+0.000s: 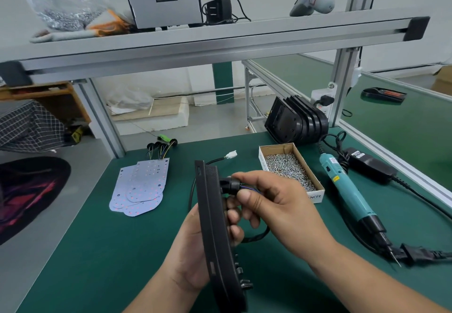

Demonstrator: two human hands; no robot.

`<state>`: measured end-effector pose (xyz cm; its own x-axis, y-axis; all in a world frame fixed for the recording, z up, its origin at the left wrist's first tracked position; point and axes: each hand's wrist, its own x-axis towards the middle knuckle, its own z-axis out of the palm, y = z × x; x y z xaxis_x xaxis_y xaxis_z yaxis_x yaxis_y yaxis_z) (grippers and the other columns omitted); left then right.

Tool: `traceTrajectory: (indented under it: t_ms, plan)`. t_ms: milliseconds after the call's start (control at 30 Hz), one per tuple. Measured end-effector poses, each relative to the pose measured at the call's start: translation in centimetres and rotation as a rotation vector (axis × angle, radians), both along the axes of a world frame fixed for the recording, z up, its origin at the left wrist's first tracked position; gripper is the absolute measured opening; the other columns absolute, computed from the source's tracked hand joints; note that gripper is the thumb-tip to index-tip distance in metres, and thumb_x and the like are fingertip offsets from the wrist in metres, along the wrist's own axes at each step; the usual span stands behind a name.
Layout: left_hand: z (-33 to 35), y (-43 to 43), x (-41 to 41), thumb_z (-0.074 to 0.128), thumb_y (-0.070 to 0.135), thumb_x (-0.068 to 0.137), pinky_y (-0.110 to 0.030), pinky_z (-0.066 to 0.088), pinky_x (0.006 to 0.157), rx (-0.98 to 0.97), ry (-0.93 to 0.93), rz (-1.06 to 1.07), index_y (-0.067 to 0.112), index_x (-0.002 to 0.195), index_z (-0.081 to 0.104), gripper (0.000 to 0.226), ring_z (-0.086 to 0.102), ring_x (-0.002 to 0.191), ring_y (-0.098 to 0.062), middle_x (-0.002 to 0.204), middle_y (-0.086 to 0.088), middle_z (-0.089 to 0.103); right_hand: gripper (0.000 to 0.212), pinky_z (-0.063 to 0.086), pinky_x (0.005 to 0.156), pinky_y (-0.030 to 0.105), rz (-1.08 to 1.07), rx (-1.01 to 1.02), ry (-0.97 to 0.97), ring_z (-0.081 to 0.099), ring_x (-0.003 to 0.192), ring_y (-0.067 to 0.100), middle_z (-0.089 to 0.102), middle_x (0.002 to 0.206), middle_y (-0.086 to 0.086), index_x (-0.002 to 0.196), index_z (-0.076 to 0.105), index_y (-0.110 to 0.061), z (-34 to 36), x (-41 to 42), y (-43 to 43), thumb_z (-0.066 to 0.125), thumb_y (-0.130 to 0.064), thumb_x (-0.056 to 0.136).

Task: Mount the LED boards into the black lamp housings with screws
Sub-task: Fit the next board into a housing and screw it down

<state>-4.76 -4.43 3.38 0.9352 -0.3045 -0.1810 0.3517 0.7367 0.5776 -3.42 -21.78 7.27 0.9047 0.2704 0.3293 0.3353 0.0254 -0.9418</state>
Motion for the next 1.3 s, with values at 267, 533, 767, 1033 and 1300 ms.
traceTrajectory:
  t_ms: [267, 533, 767, 1033, 1300]
  plan:
    - [2.1, -0.4, -0.5, 0.063, 0.011, 0.081, -0.025, 0.054, 0.055, 0.051, -0.06, -0.059, 0.003, 0.096, 0.061, 0.017, 0.053, 0.068, -0.018, 0.084, -0.013, 0.058, 0.039, 0.052, 0.059, 0.021, -0.103, -0.053, -0.181, 0.067, 0.065, 0.007, 0.073, 0.082, -0.011, 0.116, 0.074, -0.049, 0.0, -0.5, 0.3, 0.063, -0.016, 0.099]
    - [2.2, -0.6, -0.5, 0.103, 0.016, 0.047, -0.026, 0.053, 0.054, 0.101, -0.081, -0.085, 0.004, 0.094, 0.06, 0.064, 0.053, 0.068, -0.021, 0.085, -0.012, 0.054, 0.03, 0.054, 0.057, 0.024, -0.078, -0.078, -0.142, 0.067, 0.061, 0.006, 0.072, 0.079, -0.011, 0.117, 0.075, -0.028, 0.5, -0.3, -0.3, 0.065, -0.005, 0.102]
    - [2.2, -0.2, -0.3, 0.104, 0.019, 0.045, -0.029, 0.054, 0.054, 0.151, -0.112, -0.083, 0.004, 0.088, 0.07, 0.058, 0.063, 0.063, -0.022, 0.079, -0.013, 0.056, 0.031, 0.053, 0.062, 0.026, -0.004, -0.023, -0.025, 0.066, 0.062, 0.011, 0.075, 0.084, 0.006, 0.122, 0.076, -0.022, 0.6, -0.3, -0.2, 0.063, 0.0, 0.103]
    - [2.7, -0.1, -0.6, 0.102, 0.031, 0.049, -0.032, 0.051, 0.052, 0.268, -0.219, -0.082, 0.005, 0.085, 0.067, 0.057, 0.058, 0.062, -0.018, 0.079, -0.01, 0.057, 0.031, 0.051, 0.062, 0.025, 0.109, -0.047, -0.018, 0.068, 0.063, 0.009, 0.07, 0.087, 0.007, 0.127, 0.075, -0.017, 1.5, -0.4, -1.2, 0.061, -0.002, 0.105]
    - [2.6, 0.0, -0.1, 0.102, 0.043, 0.052, -0.03, 0.048, 0.055, 0.354, -0.258, 0.04, 0.007, 0.122, 0.054, 0.093, 0.049, 0.071, -0.023, 0.084, -0.008, 0.061, 0.038, 0.056, 0.057, 0.026, 0.081, 0.213, 0.064, 0.07, 0.061, 0.018, 0.074, 0.075, 0.006, 0.094, 0.078, -0.032, 0.5, -0.1, 0.3, 0.066, 0.004, 0.098]
